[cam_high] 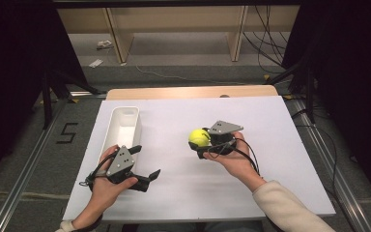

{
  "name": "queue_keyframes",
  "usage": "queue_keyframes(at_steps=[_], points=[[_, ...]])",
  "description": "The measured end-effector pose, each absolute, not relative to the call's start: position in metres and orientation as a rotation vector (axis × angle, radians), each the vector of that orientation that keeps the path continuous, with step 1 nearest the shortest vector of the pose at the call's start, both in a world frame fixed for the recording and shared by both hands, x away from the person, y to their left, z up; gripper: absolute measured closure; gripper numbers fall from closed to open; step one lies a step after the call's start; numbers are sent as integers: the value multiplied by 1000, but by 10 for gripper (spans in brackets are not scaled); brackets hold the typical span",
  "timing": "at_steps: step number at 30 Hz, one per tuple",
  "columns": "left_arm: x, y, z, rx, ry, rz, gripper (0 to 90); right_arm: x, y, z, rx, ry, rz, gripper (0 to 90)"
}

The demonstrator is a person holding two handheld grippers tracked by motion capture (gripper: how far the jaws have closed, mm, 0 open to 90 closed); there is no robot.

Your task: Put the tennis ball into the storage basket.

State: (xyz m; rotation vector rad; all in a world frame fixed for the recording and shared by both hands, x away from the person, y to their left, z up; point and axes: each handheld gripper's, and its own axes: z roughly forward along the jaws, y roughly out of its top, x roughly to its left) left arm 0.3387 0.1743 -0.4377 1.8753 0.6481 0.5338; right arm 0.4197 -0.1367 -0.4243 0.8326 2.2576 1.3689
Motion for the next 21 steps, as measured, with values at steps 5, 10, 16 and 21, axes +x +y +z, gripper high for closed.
queue_keyframes(at_steps=[5, 10, 16, 21], points=[[339, 174, -437, 1876, 644, 537, 0, 420, -134, -423, 829, 2262, 1371, 272], [339, 174, -437, 1875, 644, 538, 0, 420, -132, -423, 823, 2259, 1376, 272], [339, 174, -437, 1875, 644, 537, 0, 420, -130, -423, 820, 2262, 1378, 272], [339, 174, -437, 1875, 644, 537, 0, 420, -128, -422, 822, 2265, 1381, 272]])
